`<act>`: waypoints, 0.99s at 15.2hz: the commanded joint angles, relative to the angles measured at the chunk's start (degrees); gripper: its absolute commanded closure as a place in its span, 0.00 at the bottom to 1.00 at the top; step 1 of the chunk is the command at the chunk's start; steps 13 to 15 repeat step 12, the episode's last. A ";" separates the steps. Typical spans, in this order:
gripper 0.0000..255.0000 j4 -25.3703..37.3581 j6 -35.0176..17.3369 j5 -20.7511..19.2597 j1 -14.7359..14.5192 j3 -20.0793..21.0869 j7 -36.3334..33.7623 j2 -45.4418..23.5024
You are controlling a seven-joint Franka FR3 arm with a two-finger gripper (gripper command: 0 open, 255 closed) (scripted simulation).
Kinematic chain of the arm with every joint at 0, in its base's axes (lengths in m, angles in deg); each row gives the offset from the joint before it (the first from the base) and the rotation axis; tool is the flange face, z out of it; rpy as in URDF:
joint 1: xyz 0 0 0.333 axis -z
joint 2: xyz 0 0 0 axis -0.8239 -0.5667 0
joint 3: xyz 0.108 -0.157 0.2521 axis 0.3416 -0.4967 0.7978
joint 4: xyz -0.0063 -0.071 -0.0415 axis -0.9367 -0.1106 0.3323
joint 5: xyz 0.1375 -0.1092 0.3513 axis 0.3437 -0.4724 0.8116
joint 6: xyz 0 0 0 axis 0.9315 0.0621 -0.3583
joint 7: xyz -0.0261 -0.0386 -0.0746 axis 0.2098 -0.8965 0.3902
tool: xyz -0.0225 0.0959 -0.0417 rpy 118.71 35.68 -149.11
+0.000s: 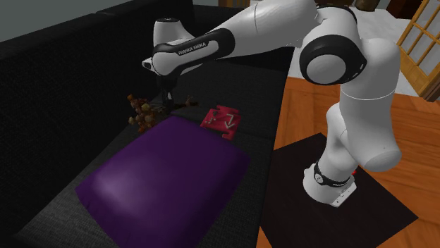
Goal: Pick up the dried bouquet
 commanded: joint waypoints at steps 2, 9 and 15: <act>1.00 1.33 1.91 -0.73 -0.18 -0.31 -0.72 0.78; 1.00 4.99 6.60 -2.00 -0.26 -0.87 -1.94 2.07; 1.00 5.67 7.41 -2.13 -0.30 -1.02 -2.11 2.21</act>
